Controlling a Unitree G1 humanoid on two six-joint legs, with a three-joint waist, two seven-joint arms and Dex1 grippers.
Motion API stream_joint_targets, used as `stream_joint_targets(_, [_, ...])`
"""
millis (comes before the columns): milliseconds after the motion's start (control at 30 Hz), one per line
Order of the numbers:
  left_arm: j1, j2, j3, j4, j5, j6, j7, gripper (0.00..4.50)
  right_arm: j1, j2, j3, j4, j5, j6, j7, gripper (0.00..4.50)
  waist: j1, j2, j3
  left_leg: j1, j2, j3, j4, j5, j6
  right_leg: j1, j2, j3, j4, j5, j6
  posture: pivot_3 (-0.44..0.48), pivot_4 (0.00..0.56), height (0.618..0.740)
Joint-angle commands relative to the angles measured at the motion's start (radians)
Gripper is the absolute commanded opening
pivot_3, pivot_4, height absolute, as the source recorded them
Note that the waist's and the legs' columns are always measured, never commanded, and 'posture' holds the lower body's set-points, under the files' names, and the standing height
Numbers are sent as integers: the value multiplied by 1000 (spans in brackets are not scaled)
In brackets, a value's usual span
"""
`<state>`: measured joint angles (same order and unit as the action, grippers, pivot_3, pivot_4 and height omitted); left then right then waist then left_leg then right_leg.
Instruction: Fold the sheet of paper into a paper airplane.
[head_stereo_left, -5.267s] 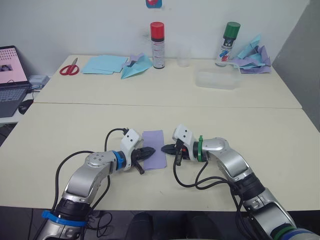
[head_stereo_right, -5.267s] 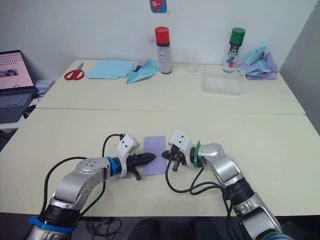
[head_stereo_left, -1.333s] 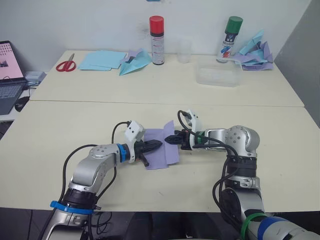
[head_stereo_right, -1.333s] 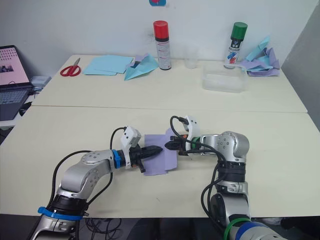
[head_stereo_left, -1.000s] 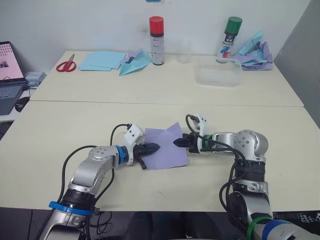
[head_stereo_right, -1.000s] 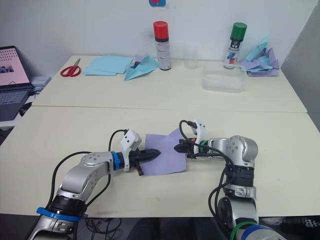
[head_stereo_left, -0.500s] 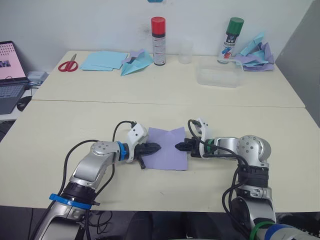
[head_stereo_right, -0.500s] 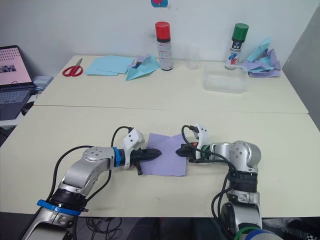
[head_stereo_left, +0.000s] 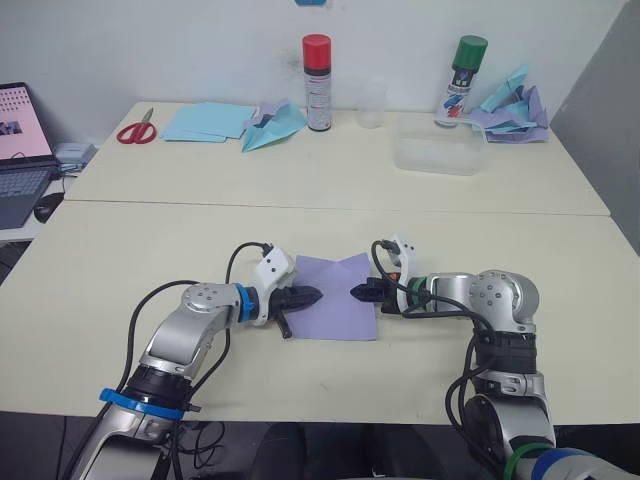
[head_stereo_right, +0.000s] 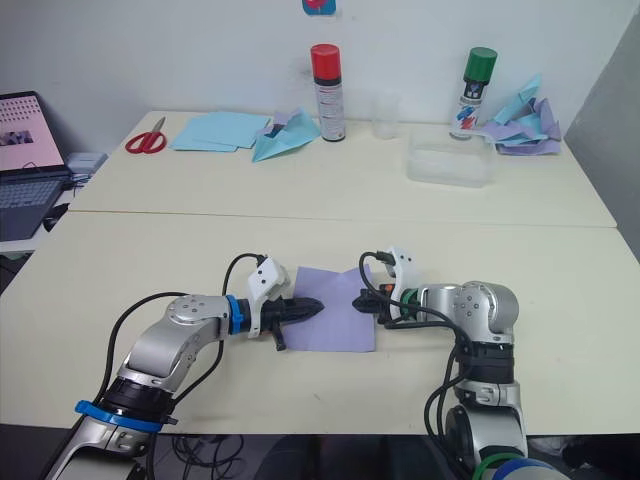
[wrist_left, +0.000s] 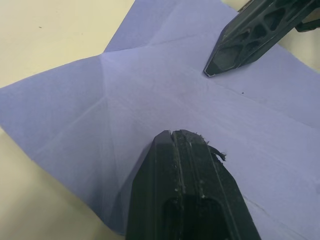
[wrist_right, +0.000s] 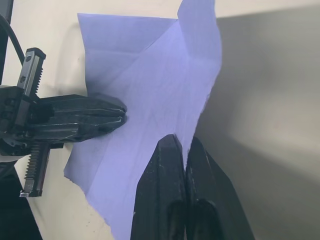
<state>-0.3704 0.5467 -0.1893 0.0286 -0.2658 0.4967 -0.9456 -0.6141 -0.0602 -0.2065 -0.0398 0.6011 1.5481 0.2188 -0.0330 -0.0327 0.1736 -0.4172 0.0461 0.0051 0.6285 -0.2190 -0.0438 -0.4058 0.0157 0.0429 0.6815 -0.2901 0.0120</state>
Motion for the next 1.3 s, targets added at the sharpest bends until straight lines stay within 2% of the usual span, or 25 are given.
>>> stream_joint_targets(33, [31,5,-36,30,28,35,1,0,-8,-29,5,-13,-16,-34,8,30,0,0,0,0,0,0,0,0,0,0,0,0,0,0,0,0,150,740])
stream_joint_targets(67, [29,5,-36,33,30,33,1,0,-6,-36,12,-13,-16,-41,11,30,0,0,0,0,0,0,0,0,0,0,0,0,0,0,0,0,150,740])
stream_joint_targets(167, [27,4,-37,41,33,28,1,0,0,-49,12,-21,-12,-48,18,579,0,0,-1,0,0,0,0,0,0,0,0,0,0,0,0,0,150,740])
stream_joint_targets(367, [21,2,-38,53,37,18,3,0,5,-103,1,-61,-6,-57,36,2769,0,1,-3,1,0,0,1,0,0,1,0,0,1,0,0,0,150,740])
stream_joint_targets(500, [22,1,-35,58,38,13,7,0,12,-207,74,-114,-41,-232,102,4053,0,1,-3,1,0,0,1,0,0,1,0,1,0,0,1,0,150,740])
stream_joint_targets(600, [22,2,-32,63,39,9,6,0,29,-264,155,-162,-85,-453,204,4053,0,1,-3,1,-1,1,1,0,0,1,0,1,0,0,1,0,150,740])
stream_joint_targets(700, [23,2,-32,63,41,6,5,0,43,-221,163,-195,-54,-513,228,3351,0,2,-4,1,-1,1,1,0,0,1,1,0,0,0,1,0,150,740])
stream_joint_targets(833, [20,2,-32,60,40,8,4,0,84,-224,321,-228,-133,-637,281,1927,0,2,-4,2,0,0,1,0,0,1,1,-1,1,0,1,0,150,740])
stream_joint_targets(1000, [17,6,-30,62,41,4,4,0,137,-243,482,-149,-273,-819,311,88,1,1,-4,1,0,1,2,0,0,1,1,1,0,0,1,0,150,740])
stream_joint_targets(1167, [24,11,-26,54,41,3,9,0,149,-254,552,-58,-360,-905,340,33,1,1,-4,2,0,1,2,0,0,1,1,1,1,1,1,0,150,740])
stream_joint_targets(1300, [33,12,-23,44,39,5,16,0,157,-252,561,-27,-386,-933,361,33,1,1,-4,2,0,0,2,0,0,1,1,0,1,1,1,0,150,740])
